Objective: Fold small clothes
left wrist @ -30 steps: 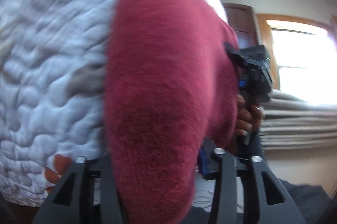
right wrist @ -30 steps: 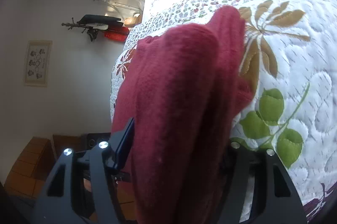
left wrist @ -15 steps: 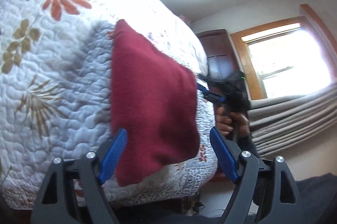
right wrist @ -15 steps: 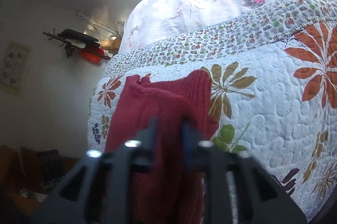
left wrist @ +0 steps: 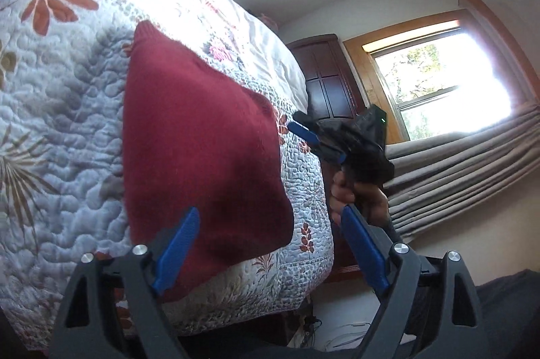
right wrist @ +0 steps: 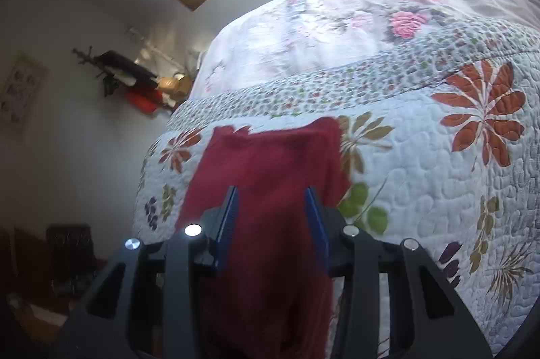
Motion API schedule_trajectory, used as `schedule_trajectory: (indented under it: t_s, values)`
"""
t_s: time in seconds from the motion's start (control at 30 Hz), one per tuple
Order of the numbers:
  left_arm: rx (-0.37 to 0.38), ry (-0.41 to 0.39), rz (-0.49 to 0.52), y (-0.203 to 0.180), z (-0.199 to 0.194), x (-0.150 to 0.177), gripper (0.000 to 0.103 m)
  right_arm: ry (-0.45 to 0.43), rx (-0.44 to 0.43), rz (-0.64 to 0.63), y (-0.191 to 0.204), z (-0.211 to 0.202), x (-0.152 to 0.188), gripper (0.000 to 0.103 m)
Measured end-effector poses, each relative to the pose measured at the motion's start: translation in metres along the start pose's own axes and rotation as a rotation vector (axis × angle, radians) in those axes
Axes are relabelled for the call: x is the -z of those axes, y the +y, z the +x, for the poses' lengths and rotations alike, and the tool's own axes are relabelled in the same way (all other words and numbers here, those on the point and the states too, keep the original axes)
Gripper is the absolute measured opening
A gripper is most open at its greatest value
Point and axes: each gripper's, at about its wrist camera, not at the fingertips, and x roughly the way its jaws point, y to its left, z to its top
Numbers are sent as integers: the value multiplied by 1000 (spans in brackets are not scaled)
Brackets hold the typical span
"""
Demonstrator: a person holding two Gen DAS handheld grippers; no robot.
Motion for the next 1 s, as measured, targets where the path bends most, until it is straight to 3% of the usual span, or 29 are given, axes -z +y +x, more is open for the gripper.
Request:
schedule_trajectory:
  t_s: [0.1, 0.17, 0.2, 0.23, 0.3, 0.33, 0.37, 0.47, 0.57, 0.67, 0.7, 0.77, 0.87, 1.0]
  values:
    - [42, -15, -32, 15, 10, -21, 90, 109, -25, -80, 20, 17, 32, 37]
    - [12, 18, -46, 28, 28, -30, 89, 170, 47, -133, 18, 37, 46, 30]
    - [-1, 46, -59, 36, 42, -32, 89, 173, 122, -166, 12, 44, 49, 12]
    - [3, 76, -62, 40, 55, -32, 89, 176, 138, -166, 2, 48, 49, 12]
    - [-21, 108, -34, 42, 75, -30, 89, 191, 108, -45, -24, 47, 45, 14]
    - [-45, 110, -13, 38, 78, -29, 90, 187, 113, -29, -25, 41, 45, 10]
    - [-55, 105, -7, 32, 76, -29, 90, 167, 132, -46, -20, 31, 46, 12]
    - [2, 60, 26, 8, 50, -21, 90, 123, 75, -77, 6, 0, 60, 15]
    - [4, 75, 75, -1, 36, -2, 90, 152, 58, -112, 22, 4, 81, 19]
    - [-19, 146, 14, 26, 58, 11, 89, 186, 152, -93, 6, 30, 96, 8]
    - [-13, 154, 1, 33, 65, 13, 88, 187, 183, -70, -4, 35, 98, 0]
    - [9, 163, -27, 39, 75, 14, 88, 178, 198, -5, -19, 36, 100, 0]
    - [21, 175, -1, 32, 80, 14, 90, 162, 212, -9, -8, 25, 104, 0]
    - [57, 162, 21, 16, 59, 22, 89, 94, 172, -36, 23, -2, 112, 21]
